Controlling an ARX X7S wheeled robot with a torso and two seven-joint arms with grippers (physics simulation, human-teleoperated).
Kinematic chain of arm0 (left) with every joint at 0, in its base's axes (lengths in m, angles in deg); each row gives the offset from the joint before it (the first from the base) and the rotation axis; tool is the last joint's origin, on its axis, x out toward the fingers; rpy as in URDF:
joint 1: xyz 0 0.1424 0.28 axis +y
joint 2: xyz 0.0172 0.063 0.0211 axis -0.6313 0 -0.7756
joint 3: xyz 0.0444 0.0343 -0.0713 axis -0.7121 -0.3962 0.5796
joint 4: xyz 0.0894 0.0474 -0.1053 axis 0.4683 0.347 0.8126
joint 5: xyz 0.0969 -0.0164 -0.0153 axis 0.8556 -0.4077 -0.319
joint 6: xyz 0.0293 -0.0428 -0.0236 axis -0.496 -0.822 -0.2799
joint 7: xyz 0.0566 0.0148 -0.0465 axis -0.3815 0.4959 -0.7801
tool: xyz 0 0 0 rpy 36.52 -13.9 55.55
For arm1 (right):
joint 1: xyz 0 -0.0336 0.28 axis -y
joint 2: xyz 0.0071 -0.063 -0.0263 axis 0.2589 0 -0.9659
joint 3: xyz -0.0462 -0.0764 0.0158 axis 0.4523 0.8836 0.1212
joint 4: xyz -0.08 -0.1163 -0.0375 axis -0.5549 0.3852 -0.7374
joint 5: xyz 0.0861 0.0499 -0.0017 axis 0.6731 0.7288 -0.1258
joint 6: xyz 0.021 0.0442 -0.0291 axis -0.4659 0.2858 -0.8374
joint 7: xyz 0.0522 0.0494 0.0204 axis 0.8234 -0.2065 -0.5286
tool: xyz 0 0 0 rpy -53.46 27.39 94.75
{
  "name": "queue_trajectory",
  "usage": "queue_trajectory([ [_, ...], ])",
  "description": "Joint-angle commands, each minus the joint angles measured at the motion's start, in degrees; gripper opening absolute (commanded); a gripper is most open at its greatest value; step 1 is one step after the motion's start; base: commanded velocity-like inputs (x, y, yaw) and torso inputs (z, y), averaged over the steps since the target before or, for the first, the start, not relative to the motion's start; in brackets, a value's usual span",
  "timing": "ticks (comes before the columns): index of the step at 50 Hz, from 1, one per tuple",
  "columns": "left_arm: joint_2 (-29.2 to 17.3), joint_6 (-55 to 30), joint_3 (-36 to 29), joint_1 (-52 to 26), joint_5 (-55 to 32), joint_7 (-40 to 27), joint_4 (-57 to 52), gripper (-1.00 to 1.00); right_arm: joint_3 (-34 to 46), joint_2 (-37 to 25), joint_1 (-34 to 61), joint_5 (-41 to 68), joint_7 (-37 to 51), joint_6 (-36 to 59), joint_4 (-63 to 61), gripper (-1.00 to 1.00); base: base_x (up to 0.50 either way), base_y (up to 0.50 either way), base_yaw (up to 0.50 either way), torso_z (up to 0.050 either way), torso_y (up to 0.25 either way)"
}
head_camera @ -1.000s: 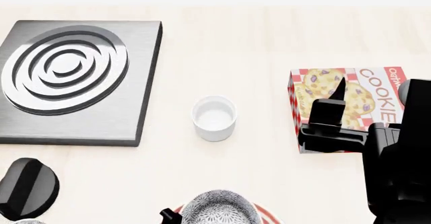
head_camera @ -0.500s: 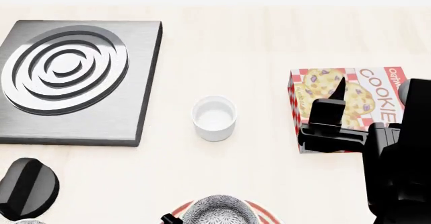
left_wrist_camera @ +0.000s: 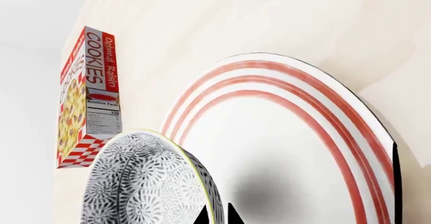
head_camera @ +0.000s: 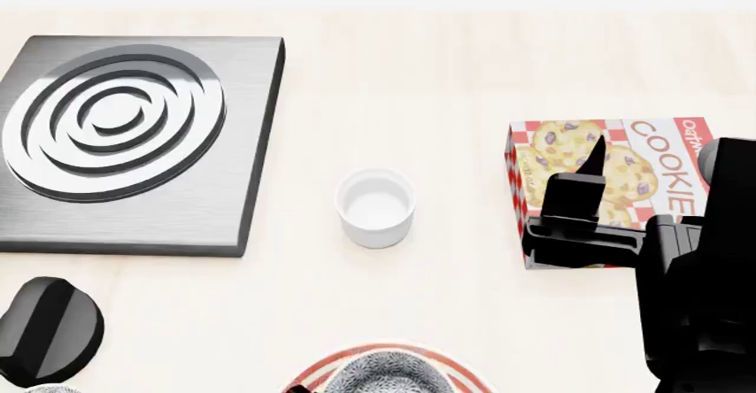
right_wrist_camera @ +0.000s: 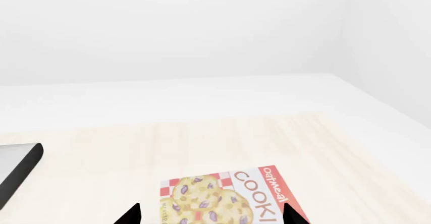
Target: Pick the akita bowl on the stove and place it on the plate.
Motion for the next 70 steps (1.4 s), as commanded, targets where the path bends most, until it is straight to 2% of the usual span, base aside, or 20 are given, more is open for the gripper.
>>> queue_trajectory([
  [1,1.28,0.89,2.1,0.84,1.16,0.27,-0.59,-1.0,-1.02,0.8,0.13,-0.51,-0.74,0.05,0.11,1.0,0.0,0.0,0.0,0.0,0.0],
  [48,1.65,-0.54,1.14,2.59,1.42,-0.22,-0.58,-1.0,-0.53,0.14,-0.15,0.46,0.03,-0.94,0.6,1.0,0.0,0.0,0.0,0.0,0.0],
  [49,1.68,-0.36,1.07,2.69,1.48,-0.3,-0.35,1.0,-0.47,0.11,-0.22,0.42,-0.01,-1.08,0.68,1.0,0.0,0.0,0.0,0.0,0.0],
  [70,1.9,-0.57,0.69,3.31,1.97,-0.79,-0.36,1.0,-0.2,-0.22,-0.33,0.68,0.26,-1.79,1.07,1.0,0.0,0.0,0.0,0.0,0.0],
])
